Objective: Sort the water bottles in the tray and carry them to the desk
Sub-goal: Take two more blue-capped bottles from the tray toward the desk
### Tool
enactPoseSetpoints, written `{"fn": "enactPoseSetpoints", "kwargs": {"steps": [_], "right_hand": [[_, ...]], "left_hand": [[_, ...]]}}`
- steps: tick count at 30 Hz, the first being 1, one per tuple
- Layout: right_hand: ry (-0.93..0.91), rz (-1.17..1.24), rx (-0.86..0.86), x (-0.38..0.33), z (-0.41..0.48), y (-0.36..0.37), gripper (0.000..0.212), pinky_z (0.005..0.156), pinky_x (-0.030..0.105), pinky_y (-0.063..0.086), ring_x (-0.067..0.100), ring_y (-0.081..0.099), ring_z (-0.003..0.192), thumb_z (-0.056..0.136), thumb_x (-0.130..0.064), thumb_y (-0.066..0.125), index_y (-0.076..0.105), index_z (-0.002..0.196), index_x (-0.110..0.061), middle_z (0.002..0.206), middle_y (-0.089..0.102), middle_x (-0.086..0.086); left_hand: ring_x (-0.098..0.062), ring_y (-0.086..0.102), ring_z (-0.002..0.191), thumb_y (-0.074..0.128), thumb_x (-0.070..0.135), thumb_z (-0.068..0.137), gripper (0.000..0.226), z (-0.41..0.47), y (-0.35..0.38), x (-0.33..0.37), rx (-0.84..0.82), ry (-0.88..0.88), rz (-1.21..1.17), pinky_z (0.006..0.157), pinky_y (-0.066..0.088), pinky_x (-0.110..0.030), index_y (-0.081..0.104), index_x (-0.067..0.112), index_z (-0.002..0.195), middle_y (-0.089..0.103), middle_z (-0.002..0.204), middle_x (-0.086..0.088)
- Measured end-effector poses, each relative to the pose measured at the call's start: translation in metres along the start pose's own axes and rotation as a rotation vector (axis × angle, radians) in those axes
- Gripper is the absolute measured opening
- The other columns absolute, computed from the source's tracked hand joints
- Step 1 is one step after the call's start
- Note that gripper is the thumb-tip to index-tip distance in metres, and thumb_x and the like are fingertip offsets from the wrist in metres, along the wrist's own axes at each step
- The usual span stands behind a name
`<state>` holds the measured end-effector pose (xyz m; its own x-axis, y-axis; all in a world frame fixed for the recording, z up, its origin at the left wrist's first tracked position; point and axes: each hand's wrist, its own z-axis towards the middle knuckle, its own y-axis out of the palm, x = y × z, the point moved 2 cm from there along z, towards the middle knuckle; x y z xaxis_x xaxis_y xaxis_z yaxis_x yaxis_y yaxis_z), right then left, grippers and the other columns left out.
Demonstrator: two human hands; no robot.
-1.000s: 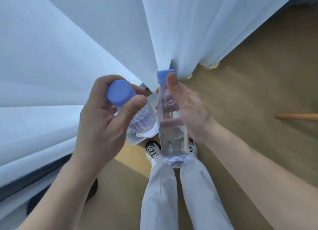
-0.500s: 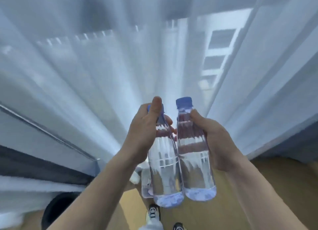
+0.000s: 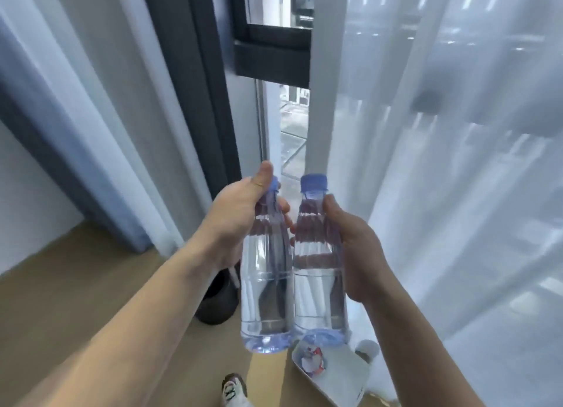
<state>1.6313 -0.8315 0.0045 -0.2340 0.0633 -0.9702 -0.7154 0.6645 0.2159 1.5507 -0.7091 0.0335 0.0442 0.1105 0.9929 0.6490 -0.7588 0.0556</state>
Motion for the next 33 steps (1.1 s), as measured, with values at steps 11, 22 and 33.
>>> {"fn": "enactPoseSetpoints", "kwargs": {"steps": [11, 22, 33], "right_hand": [[0.046, -0.146, -0.463, 0.045, -0.024, 0.285, 0.037, 0.056, 0.038, 0.056, 0.017, 0.07, 0.067, 0.087, -0.046, 0.047, 0.071, 0.082, -0.017, 0.078, 0.072, 0.005], [0.22, -0.177, -0.909, 0.135, -0.147, 0.609, 0.038, 0.053, 0.034, 0.054, 0.022, 0.061, 0.062, 0.091, -0.042, 0.047, 0.067, 0.083, -0.011, 0.076, 0.063, 0.011], [0.286, -0.23, -1.267, 0.202, -0.241, 0.8, 0.036, 0.063, 0.038, 0.05, 0.027, 0.055, 0.068, 0.091, -0.042, 0.048, 0.061, 0.09, -0.009, 0.078, 0.058, 0.014]], "left_hand": [[-0.02, 0.06, 0.047, 0.049, 0.05, 0.076, 0.046, -0.151, -0.28, 0.005, 0.597, 0.148, -0.2, 0.055, 0.05, -0.031, 0.057, 0.006, 0.087, 0.064, 0.053, -0.002], [-0.021, 0.059, 0.045, 0.051, 0.049, 0.072, 0.049, -0.391, -0.551, 0.002, 1.045, 0.253, -0.244, 0.058, 0.048, -0.034, 0.054, 0.003, 0.088, 0.061, 0.053, -0.006], [-0.019, 0.057, 0.045, 0.048, 0.045, 0.084, 0.041, -0.551, -0.664, -0.029, 1.472, 0.195, -0.225, 0.056, 0.046, -0.033, 0.053, 0.004, 0.088, 0.06, 0.051, -0.002]]}}
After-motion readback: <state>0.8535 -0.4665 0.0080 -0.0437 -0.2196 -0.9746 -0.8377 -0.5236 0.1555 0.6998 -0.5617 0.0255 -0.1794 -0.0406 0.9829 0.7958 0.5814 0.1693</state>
